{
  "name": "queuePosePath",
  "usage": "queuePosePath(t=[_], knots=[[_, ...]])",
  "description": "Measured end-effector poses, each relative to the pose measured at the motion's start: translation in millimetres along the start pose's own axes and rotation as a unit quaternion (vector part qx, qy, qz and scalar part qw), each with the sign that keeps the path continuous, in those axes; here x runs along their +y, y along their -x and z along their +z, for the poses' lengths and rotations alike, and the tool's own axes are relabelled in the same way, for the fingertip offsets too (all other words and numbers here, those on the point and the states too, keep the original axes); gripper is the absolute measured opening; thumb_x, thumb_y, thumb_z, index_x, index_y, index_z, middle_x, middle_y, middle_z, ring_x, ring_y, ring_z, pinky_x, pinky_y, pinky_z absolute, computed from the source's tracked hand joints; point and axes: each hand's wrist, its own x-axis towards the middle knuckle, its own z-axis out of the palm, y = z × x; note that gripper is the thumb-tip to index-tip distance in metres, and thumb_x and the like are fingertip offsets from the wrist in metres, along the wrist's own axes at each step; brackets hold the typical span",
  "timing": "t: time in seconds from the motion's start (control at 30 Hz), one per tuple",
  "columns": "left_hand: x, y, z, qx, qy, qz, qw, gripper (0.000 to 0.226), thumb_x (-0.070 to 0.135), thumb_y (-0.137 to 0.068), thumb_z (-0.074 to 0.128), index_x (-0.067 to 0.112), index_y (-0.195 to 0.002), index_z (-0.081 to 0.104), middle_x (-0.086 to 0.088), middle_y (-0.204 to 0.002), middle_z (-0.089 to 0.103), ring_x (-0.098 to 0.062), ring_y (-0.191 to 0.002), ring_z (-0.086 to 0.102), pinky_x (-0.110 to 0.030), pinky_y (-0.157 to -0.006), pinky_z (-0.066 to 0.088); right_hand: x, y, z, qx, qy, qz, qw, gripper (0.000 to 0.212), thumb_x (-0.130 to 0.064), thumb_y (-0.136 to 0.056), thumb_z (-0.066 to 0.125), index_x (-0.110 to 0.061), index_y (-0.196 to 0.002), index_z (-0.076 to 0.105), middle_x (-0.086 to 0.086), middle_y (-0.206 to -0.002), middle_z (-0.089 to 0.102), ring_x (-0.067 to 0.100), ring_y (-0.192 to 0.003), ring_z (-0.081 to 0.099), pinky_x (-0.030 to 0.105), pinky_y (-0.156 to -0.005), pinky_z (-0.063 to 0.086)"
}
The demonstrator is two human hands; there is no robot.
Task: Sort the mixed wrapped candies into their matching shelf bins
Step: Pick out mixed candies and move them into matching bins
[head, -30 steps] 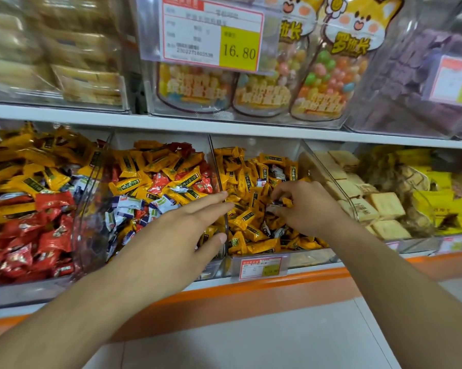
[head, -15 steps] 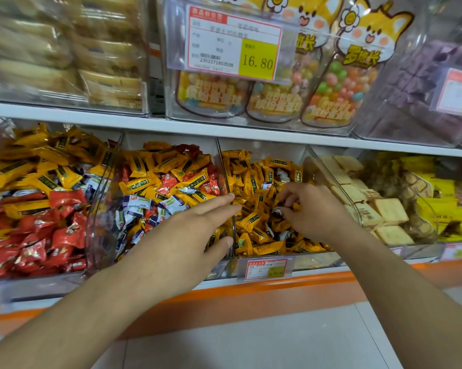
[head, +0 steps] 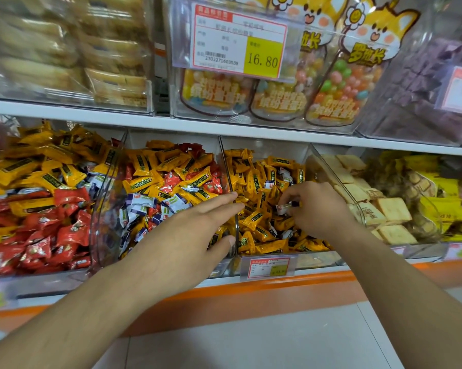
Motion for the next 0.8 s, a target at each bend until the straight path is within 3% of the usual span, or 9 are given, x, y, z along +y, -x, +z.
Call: queuePosePath(t=[0.13, 0.2, 0.3, 0.4, 0.47, 0.57, 0.63, 0.7, 0.8], knots=[[-1.2, -1.7, 0.1, 0.002, 0.001, 0.002, 1.000, 0.058, 0.048, -0.104, 0.047, 0.055, -0.155, 0.021, 0.047, -0.157, -0.002, 0.008, -0.146, 0.026, -0.023, -0.115, 0.031, 5.0, 5.4, -7.1, 0.047, -0.092, 0.022, 0.994, 0.020, -0.017, -0.092, 0.078, -0.036, -0.098, 0.078, -0.015, -0.095, 0.070, 0.014, -0.094, 0.068, 0.026, -0.068, 0.054], [-1.7, -1.7, 0.1, 0.007, 0.011, -0.001, 1.000, 0.057, 0.046, -0.104, 0.049, 0.053, -0.155, 0.026, 0.045, -0.158, 0.003, 0.008, -0.146, 0.024, -0.022, -0.116, 0.027, 3.6, 7.9, -13.7, 0.071, -0.172, 0.041, 0.982, 0.022, -0.018, -0.090, 0.080, -0.039, -0.094, 0.077, -0.019, -0.093, 0.069, 0.006, -0.092, 0.067, 0.024, -0.068, 0.051], [-1.1, -1.1, -2.3, 0.036, 0.024, -0.002, 0.999, 0.052, 0.040, -0.103, 0.053, 0.048, -0.152, 0.037, 0.040, -0.158, 0.018, 0.008, -0.143, 0.030, -0.019, -0.117, 0.024, -7.8, 14.9, -26.7, 0.100, -0.288, 0.063, 0.950, 0.022, -0.017, -0.089, 0.082, -0.037, -0.095, 0.076, -0.015, -0.096, 0.072, 0.001, -0.092, 0.068, 0.021, -0.072, 0.050], [0.3, 1.6, -7.5, 0.082, 0.040, -0.021, 0.996, 0.043, 0.037, -0.101, 0.059, 0.044, -0.143, 0.050, 0.032, -0.148, 0.041, 0.009, -0.132, 0.040, -0.015, -0.111, 0.030, -33.8, 28.4, -40.7, 0.100, -0.399, 0.067, 0.909, 0.020, -0.014, -0.088, 0.083, -0.031, -0.096, 0.076, -0.007, -0.089, 0.076, 0.004, -0.079, 0.072, 0.015, -0.065, 0.049], [0.8, 4.2, -11.3, 0.115, 0.096, -0.048, 0.988, 0.041, 0.037, -0.098, 0.065, 0.043, -0.137, 0.054, 0.028, -0.137, 0.053, 0.010, -0.119, 0.049, -0.014, -0.102, 0.040, -57.9, 38.0, -45.8, 0.080, -0.460, 0.050, 0.883, 0.019, -0.011, -0.089, 0.081, -0.025, -0.100, 0.075, -0.002, -0.085, 0.079, 0.016, -0.076, 0.075, 0.022, -0.069, 0.057], [2.6, 5.7, -17.6, 0.128, 0.263, -0.090, 0.952, 0.039, 0.035, -0.092, 0.073, 0.036, -0.129, 0.058, 0.021, -0.120, 0.064, 0.010, -0.107, 0.061, -0.011, -0.088, 0.052, -94.7, 49.5, -42.6, 0.017, -0.515, 0.011, 0.857, 0.018, -0.013, -0.091, 0.080, -0.020, -0.105, 0.072, 0.004, -0.089, 0.080, 0.028, -0.082, 0.076, 0.044, -0.085, 0.063], [5.6, 6.7, -23.7, 0.121, 0.350, -0.126, 0.920, 0.026, 0.025, -0.092, 0.074, 0.028, -0.116, 0.065, 0.008, -0.101, 0.073, -0.006, -0.090, 0.072, -0.023, -0.077, 0.061, -112.8, 53.3, -37.6, -0.017, -0.516, -0.010, 0.856, 0.017, -0.016, -0.092, 0.079, -0.022, -0.106, 0.072, 0.004, -0.089, 0.080, 0.027, -0.082, 0.076, 0.050, -0.086, 0.062], [3.6, 8.6, -31.9, 0.144, 0.359, -0.154, 0.909, 0.011, 0.013, -0.094, 0.072, 0.018, -0.103, 0.069, -0.006, -0.085, 0.076, -0.020, -0.073, 0.075, -0.039, -0.070, 0.064, -121.9, 53.2, -34.2, -0.006, -0.496, -0.017, 0.868, 0.015, -0.019, -0.092, 0.079, -0.025, -0.104, 0.071, 0.002, -0.090, 0.079, 0.025, -0.083, 0.075, 0.052, -0.085, 0.061], [-13.0, 14.2, -45.6, 0.207, 0.232, -0.186, 0.932, 0.012, 0.015, -0.095, 0.071, 0.027, -0.096, 0.068, 0.001, -0.088, 0.073, -0.014, -0.070, 0.073, -0.034, -0.066, 0.062, -118.5, 48.1, -29.0, 0.063, -0.416, -0.021, 0.907, 0.012, -0.028, -0.093, 0.078, -0.030, -0.104, 0.072, -0.008, -0.096, 0.075, 0.007, -0.092, 0.071, 0.038, -0.086, 0.061]])
